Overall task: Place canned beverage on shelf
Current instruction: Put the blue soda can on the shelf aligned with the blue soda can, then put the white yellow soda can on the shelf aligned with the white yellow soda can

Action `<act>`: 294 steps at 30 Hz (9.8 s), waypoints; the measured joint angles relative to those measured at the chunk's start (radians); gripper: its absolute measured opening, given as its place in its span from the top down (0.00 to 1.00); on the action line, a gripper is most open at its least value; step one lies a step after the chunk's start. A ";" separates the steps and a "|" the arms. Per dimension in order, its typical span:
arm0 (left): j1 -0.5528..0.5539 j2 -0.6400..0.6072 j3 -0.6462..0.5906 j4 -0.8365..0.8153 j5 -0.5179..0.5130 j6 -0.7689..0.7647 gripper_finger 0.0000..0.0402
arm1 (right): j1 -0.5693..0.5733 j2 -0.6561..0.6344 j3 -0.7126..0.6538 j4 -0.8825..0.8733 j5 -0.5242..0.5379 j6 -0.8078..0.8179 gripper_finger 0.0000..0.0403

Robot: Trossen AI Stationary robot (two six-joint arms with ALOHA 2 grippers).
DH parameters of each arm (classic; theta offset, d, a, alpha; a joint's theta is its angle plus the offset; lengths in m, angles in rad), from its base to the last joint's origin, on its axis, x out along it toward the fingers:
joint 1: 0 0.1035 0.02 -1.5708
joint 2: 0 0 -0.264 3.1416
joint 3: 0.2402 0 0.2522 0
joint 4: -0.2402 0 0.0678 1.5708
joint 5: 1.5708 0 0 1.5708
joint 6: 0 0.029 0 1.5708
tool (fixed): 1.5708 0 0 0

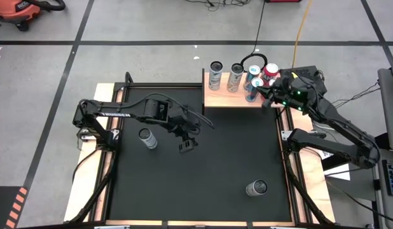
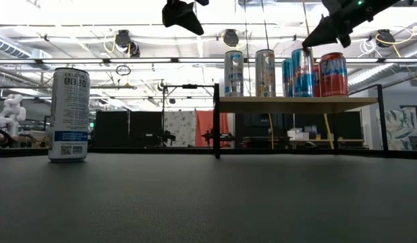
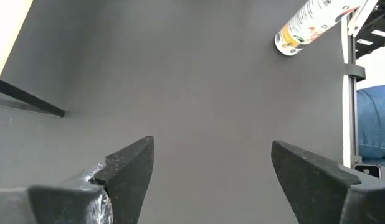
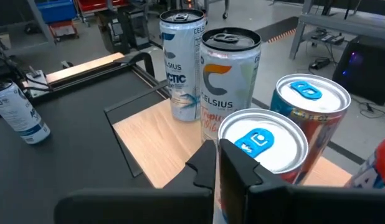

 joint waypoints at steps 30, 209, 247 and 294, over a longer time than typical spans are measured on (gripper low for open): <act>0.000 0.000 0.000 0.000 -0.002 -0.001 0.20 | 0.000 -0.038 0.000 0.015 0.001 -0.003 1.00; 0.000 0.000 0.000 0.056 -0.002 -0.007 0.20 | 0.000 -0.372 0.001 -0.501 -0.916 0.237 0.31; 0.002 0.000 0.000 0.055 -0.002 -0.006 0.20 | -0.404 -0.652 0.345 -1.066 -0.942 -0.026 0.31; 0.049 0.000 0.000 0.056 -0.029 0.019 0.20 | -0.344 -0.052 0.761 -0.629 -0.813 0.033 0.31</act>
